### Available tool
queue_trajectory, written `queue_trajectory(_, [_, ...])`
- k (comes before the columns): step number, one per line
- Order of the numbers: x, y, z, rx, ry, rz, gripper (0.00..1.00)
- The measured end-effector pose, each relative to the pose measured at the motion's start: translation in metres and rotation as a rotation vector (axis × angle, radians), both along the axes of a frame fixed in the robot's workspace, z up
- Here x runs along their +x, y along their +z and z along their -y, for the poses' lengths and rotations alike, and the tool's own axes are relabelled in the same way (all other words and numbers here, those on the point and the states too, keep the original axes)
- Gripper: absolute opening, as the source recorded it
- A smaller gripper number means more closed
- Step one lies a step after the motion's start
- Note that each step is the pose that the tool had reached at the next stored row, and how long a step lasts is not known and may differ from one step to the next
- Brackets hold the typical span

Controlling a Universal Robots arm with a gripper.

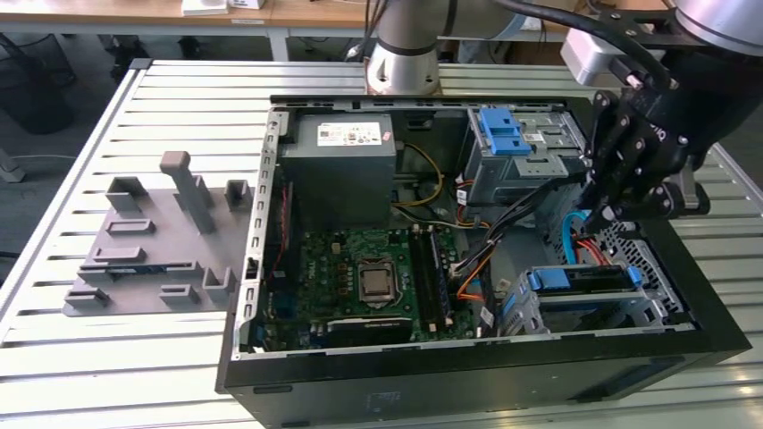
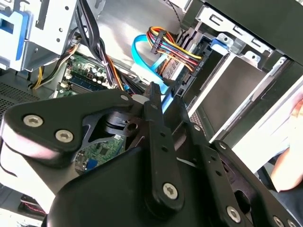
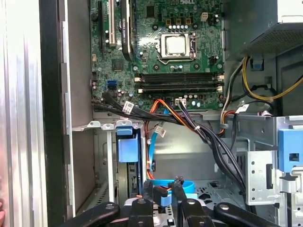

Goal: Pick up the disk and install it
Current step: 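Insert the second disk wire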

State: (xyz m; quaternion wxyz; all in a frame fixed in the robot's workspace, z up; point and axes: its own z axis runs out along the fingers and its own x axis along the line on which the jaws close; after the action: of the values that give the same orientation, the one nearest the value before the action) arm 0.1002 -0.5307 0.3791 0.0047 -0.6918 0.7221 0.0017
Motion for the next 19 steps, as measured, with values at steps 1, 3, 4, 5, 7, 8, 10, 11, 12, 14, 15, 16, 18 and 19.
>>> queue_trajectory(1, [0.0000, -0.0006, -0.0003, -0.0003, 0.000, 0.0000, 0.30])
queue_trajectory(3, [0.0000, -0.0021, -0.0008, -0.0012, 0.000, 0.0000, 0.30])
queue_trajectory(4, [0.0000, -0.0031, -0.0010, -0.0022, 0.000, 0.0000, 0.30])
queue_trajectory(5, [0.0000, -0.0041, -0.0012, -0.0033, 0.000, 0.0000, 0.30])
queue_trajectory(7, [0.0001, -0.0059, -0.0013, -0.0056, 0.000, 0.0000, 0.30])
queue_trajectory(8, [0.0003, -0.0068, -0.0014, -0.0067, 0.000, 0.0000, 0.30])
queue_trajectory(10, [0.0007, -0.0084, -0.0014, -0.0098, 0.000, 0.0000, 0.30])
queue_trajectory(11, [0.0009, -0.0092, -0.0014, -0.0114, 0.000, 0.0000, 0.30])
queue_trajectory(12, [0.0011, -0.0099, -0.0015, -0.0125, 0.000, 0.0000, 0.30])
queue_trajectory(14, [0.0017, -0.0113, -0.0015, -0.0133, 0.000, 0.0000, 0.28])
queue_trajectory(15, [0.0020, -0.0119, -0.0015, -0.0134, 0.000, -0.0002, 0.22])
queue_trajectory(16, [0.0021, -0.0126, -0.0015, -0.0133, 0.000, -0.0002, 0.16])
queue_trajectory(18, [0.0023, -0.0137, -0.0014, -0.0067, 0.000, -0.0003, 0.16])
queue_trajectory(19, [0.0023, -0.0144, -0.0015, 0.0039, 0.000, -0.0003, 0.16])
